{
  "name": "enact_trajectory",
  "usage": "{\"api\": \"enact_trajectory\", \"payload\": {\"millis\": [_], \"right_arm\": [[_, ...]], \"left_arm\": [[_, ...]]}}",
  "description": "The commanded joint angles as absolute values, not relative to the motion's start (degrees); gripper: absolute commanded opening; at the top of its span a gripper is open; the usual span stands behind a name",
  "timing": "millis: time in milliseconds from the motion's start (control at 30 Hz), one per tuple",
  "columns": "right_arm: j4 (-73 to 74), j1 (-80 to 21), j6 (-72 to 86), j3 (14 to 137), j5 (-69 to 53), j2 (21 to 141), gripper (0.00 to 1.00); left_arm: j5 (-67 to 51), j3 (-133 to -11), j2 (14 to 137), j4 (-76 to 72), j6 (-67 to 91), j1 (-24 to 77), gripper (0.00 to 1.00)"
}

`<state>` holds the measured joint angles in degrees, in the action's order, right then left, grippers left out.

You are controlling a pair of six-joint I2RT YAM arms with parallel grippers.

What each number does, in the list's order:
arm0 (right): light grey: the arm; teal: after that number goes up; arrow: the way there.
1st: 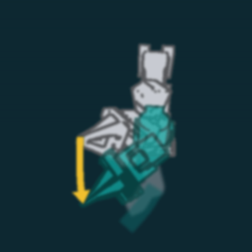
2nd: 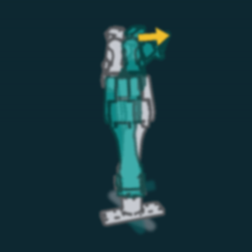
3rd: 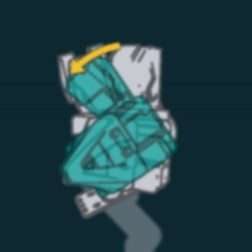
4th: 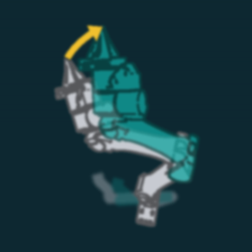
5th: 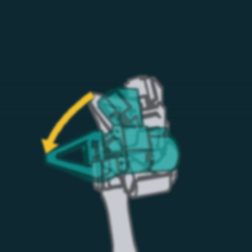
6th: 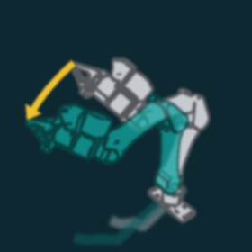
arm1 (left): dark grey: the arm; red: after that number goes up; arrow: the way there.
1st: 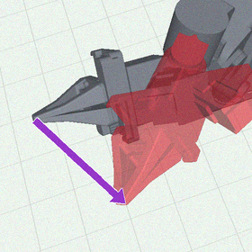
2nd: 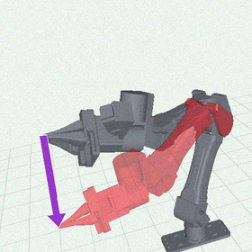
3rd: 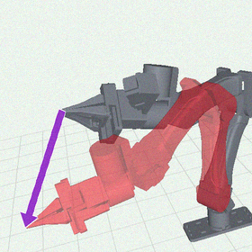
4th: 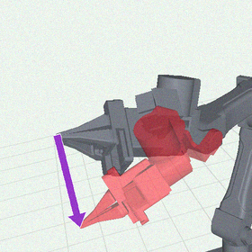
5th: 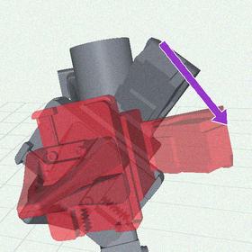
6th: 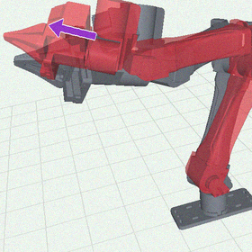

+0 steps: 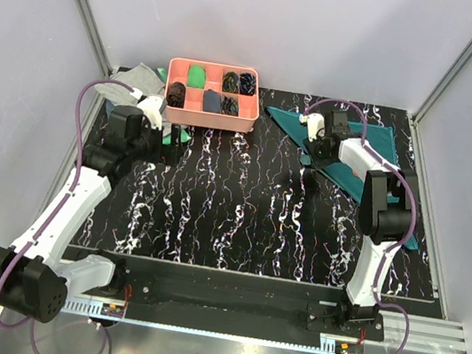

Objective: Fold the napkin, place the utensils inside, and roll it up
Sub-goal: Grab a utensil with the right arm

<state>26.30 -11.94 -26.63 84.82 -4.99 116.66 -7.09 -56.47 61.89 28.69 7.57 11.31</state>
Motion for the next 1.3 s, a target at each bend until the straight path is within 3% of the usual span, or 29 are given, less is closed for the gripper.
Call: {"api": "enact_trajectory", "payload": {"millis": [0, 567, 800, 1067, 1267], "right_arm": [[26.37, -12.13, -28.65, 87.98, -3.08, 118.38, 0.32], [27.16, -12.04, -29.36, 90.17, -5.10, 122.43, 0.30], [30.49, -12.04, -28.13, 90.70, -9.13, 123.22, 0.00], [36.65, -12.04, -24.00, 87.38, -17.31, 117.09, 0.00], [36.65, -11.78, -27.06, 85.51, -10.75, 112.15, 0.00]], "left_arm": [[-7.56, -56.25, 61.96, 26.63, 7.82, 11.51, 0.99], [-7.56, -56.25, 61.87, 26.63, 7.73, 11.43, 0.99], [-7.82, -56.34, 61.70, 26.54, 7.82, 11.51, 0.99], [-8.17, -56.34, 61.79, 26.63, 7.91, 11.51, 0.99], [-8.79, -56.34, 61.96, 26.54, 8.00, 11.51, 0.99]]}}
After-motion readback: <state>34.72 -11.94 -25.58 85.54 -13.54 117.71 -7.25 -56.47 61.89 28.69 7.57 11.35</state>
